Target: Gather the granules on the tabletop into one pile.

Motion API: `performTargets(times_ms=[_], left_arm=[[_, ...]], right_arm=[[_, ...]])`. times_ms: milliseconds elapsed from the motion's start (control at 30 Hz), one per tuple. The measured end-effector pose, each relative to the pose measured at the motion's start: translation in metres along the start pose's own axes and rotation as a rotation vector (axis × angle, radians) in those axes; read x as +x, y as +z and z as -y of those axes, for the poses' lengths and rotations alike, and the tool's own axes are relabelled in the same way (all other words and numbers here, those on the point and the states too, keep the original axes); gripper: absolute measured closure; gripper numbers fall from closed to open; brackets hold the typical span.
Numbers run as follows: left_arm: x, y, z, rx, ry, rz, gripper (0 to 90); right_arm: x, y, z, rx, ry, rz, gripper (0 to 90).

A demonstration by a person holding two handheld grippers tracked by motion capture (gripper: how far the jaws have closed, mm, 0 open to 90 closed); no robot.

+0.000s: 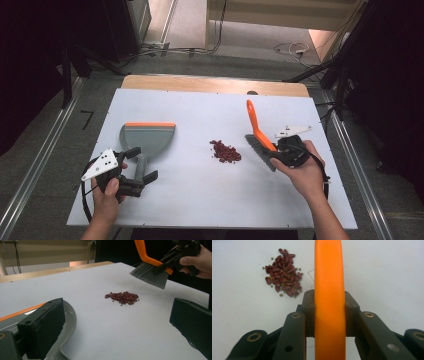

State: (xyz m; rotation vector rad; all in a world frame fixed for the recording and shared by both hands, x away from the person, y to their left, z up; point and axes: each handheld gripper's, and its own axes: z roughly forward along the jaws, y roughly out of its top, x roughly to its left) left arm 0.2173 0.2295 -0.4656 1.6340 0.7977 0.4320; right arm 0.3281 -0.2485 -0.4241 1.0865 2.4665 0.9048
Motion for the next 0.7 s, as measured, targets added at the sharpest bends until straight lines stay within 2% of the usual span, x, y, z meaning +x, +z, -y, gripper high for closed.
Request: performTargets(times_ms=[233, 400, 533, 700], left_arm=[[0.001, 0.0, 0.0, 0.0, 0.004, -0.005, 1.0], [0.001, -0.001, 0.001, 0.0, 0.006, -0.01, 1.0], [0.001, 0.0, 0.001, 0.004, 0.017, -0.009, 1.0], [0.001, -0.001, 0.0, 0.001, 0.02, -0.01, 1.0]], right_arm=[[-0.02, -0.026, 0.039, -0.084, 0.091, 0.006, 68.2], [-0.034, -0.043, 0.067, -0.156, 0.174, -0.03, 68.2], [-0.038, -0.044, 0.08, -0.153, 0.204, -0.033, 68.2], [-0.04, -0.043, 0.081, -0.155, 0.209, -0.035, 68.2]])
